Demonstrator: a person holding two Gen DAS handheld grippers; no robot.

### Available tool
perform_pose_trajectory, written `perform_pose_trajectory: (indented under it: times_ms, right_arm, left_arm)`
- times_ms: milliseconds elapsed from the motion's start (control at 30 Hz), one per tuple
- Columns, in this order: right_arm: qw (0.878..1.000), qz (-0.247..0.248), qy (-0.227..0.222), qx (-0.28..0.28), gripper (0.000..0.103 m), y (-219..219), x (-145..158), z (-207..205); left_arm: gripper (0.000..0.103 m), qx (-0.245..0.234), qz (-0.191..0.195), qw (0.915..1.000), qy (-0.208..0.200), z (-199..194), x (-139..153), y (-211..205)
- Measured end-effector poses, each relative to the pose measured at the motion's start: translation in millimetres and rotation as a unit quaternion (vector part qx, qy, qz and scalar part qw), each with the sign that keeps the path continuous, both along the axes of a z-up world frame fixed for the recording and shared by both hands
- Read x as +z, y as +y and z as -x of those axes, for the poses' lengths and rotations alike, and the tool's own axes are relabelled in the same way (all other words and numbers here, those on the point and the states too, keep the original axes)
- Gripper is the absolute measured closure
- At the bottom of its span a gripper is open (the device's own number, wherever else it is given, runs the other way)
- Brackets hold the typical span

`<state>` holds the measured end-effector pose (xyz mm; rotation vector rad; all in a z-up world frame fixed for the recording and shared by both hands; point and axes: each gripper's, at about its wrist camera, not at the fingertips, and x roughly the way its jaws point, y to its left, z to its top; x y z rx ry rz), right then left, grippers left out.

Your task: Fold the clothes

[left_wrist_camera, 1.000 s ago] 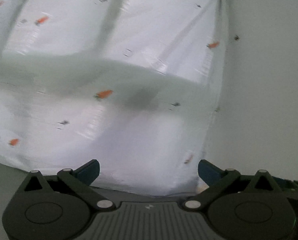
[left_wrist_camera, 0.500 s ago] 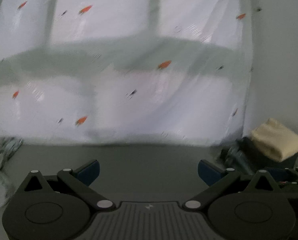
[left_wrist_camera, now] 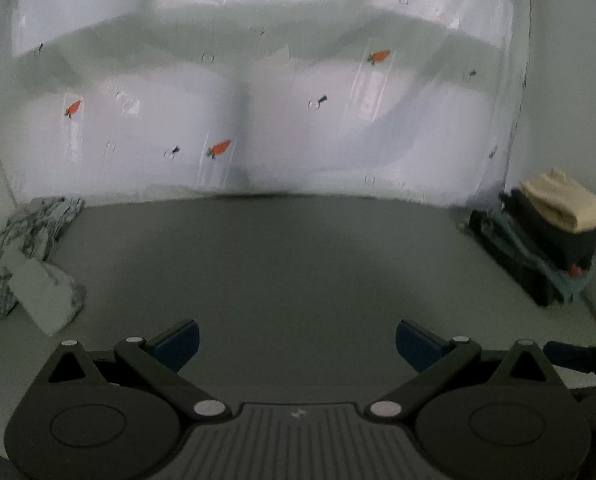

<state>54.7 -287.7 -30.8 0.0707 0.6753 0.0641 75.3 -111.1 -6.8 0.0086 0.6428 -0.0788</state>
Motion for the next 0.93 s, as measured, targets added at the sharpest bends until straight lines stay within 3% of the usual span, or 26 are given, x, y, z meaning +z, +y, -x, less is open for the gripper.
perform_pose_trajectory:
  times_ms: [333, 933]
  right_arm:
    - [1.0, 0.013, 0.011, -0.001, 0.0, 26, -6, 45]
    - [0.999, 0.033, -0.006, 0.01, 0.0, 37, -1, 56]
  left_arm:
    - [0.0, 0.004, -0.001, 0.9996, 0.026, 42, -7, 32]
    - [0.0, 0.01, -0.003, 0.9998, 0.017, 59, -3, 45]
